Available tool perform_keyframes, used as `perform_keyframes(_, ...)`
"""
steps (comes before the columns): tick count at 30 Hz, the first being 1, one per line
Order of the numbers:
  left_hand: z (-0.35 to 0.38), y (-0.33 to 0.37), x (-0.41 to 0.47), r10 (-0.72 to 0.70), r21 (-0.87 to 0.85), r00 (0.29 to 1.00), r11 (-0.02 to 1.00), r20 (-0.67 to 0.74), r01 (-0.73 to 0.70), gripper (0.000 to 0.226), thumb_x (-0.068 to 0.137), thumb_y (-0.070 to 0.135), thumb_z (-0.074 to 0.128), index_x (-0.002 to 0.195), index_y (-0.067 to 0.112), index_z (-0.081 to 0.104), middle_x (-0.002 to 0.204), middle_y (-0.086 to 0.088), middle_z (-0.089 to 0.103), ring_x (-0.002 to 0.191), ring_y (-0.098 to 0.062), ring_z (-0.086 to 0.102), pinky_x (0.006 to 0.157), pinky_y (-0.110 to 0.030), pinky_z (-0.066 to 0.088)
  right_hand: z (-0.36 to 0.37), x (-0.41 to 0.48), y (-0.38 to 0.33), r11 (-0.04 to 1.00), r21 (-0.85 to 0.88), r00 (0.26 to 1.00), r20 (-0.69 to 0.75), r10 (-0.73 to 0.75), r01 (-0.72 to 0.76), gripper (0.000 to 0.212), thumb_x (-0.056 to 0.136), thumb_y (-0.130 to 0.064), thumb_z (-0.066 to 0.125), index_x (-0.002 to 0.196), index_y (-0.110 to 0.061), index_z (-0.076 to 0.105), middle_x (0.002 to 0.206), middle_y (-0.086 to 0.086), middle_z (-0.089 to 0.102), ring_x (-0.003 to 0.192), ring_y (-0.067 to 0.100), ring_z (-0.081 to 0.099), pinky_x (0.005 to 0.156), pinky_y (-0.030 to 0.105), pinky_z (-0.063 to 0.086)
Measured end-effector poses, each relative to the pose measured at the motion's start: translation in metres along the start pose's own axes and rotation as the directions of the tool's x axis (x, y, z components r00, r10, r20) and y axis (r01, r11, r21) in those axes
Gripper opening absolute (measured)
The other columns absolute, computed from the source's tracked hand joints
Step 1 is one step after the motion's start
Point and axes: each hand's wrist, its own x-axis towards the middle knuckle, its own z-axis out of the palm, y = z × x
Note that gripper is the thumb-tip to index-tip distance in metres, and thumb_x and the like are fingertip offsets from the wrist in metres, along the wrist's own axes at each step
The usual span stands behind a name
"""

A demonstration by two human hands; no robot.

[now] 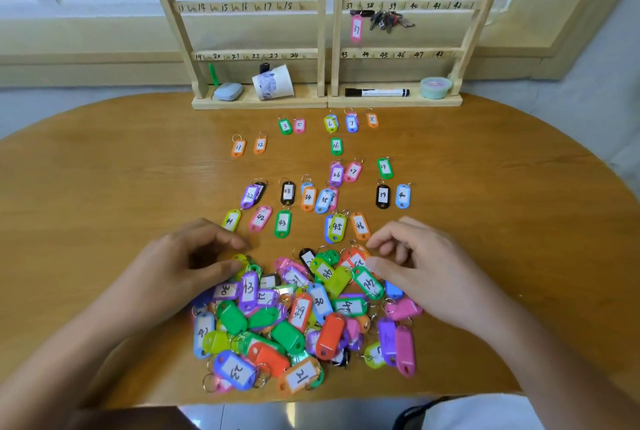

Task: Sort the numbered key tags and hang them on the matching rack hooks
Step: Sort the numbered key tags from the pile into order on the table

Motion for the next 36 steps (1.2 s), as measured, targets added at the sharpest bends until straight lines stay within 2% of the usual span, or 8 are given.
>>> perform_keyframes(3,-0.005,-0.002,0.0,0.025,-0.025,0.998,0.999,0.051,-0.024,0.029,0.087,0.041,0.083,0.114,0.048,0.077,0.118,0.014,0.07,0.103,-0.013,0.068,0.086,-0.027,0.052,0.005,0.007,-0.008,1.0,0.017,1.0,-0.02,0.011,-0.01,0.014,0.089,-0.029,0.085,0.095,-0.033,0.073,0.089,-0.009,0.061,0.075,0.01,0.055,0.068,0.015,0.043)
perform_keyframes(8,-0.007,-0.001,0.003,0.06,-0.041,0.99,0.998,0.13,-0.055,0.03,0.088,0.045,0.08,0.116,0.053,0.076,0.126,0.021,0.068,0.114,-0.004,0.068,0.09,-0.029,0.056,0.013,0.02,-0.015,0.999,-0.02,0.998,-0.049,0.034,-0.035,0.012,0.089,-0.029,0.083,0.088,-0.03,0.072,0.082,-0.007,0.059,0.069,0.004,0.051,0.063,0.015,0.041)
perform_keyframes(17,-0.002,-0.004,0.011,0.074,0.018,0.991,0.997,0.114,-0.077,0.021,0.092,0.042,0.078,0.111,0.052,0.077,0.117,0.02,0.068,0.105,-0.007,0.068,0.088,-0.029,0.054,0.018,0.031,-0.013,0.996,-0.072,0.997,-0.058,0.042,-0.046,0.018,0.09,-0.024,0.08,0.075,-0.024,0.072,0.075,-0.005,0.058,0.065,0.006,0.051,0.058,0.016,0.036)
perform_keyframes(22,-0.002,-0.005,0.014,0.062,-0.026,0.993,0.998,0.098,-0.059,0.022,0.089,0.037,0.082,0.107,0.049,0.078,0.107,0.016,0.071,0.099,-0.014,0.067,0.086,-0.03,0.054,0.005,0.036,-0.015,0.989,0.122,0.996,-0.018,0.089,-0.087,0.017,0.094,-0.023,0.077,0.077,-0.021,0.073,0.072,-0.005,0.067,0.059,0.004,0.045,0.056,0.018,0.038)
perform_keyframes(27,-0.003,-0.006,0.013,-0.026,-0.151,0.996,0.988,0.082,0.039,0.023,0.088,0.031,0.085,0.106,0.044,0.079,0.091,0.006,0.074,0.082,-0.011,0.069,0.076,-0.033,0.056,-0.008,0.043,-0.02,0.932,0.354,0.996,0.015,0.083,-0.083,0.011,0.097,-0.017,0.076,0.086,-0.017,0.077,0.081,0.001,0.077,0.078,0.02,0.069,0.077,0.03,0.052)
perform_keyframes(30,-0.007,-0.004,0.015,-0.041,-0.27,0.994,0.961,0.099,0.067,0.02,0.087,0.027,0.085,0.104,0.036,0.081,0.092,0.003,0.076,0.078,-0.015,0.067,0.076,-0.032,0.055,-0.015,0.047,-0.022,0.897,0.432,0.996,0.05,0.075,-0.089,0.011,0.099,-0.018,0.073,0.092,-0.011,0.074,0.072,-0.002,0.07,0.066,0.014,0.054,0.065,0.026,0.043)
perform_keyframes(33,-0.011,0.001,0.015,-0.044,-0.408,0.992,0.908,0.12,0.09,0.02,0.083,0.02,0.086,0.1,0.027,0.082,0.091,-0.006,0.077,0.076,-0.02,0.066,0.075,-0.031,0.057,-0.019,0.052,-0.026,0.88,0.469,0.995,0.093,0.035,-0.075,0.012,0.102,-0.017,0.069,0.099,-0.006,0.071,0.081,0.015,0.07,0.071,0.015,0.058,0.064,0.032,0.044)
perform_keyframes(36,-0.015,0.004,0.017,-0.043,-0.448,0.994,0.89,0.105,0.086,0.019,0.081,0.021,0.087,0.099,0.021,0.082,0.089,-0.01,0.076,0.077,-0.019,0.065,0.073,-0.028,0.055,-0.02,0.058,-0.031,0.856,0.513,0.991,0.136,-0.011,-0.061,0.013,0.105,-0.014,0.064,0.104,-0.001,0.068,0.094,0.029,0.071,0.079,0.024,0.064,0.063,0.031,0.047)
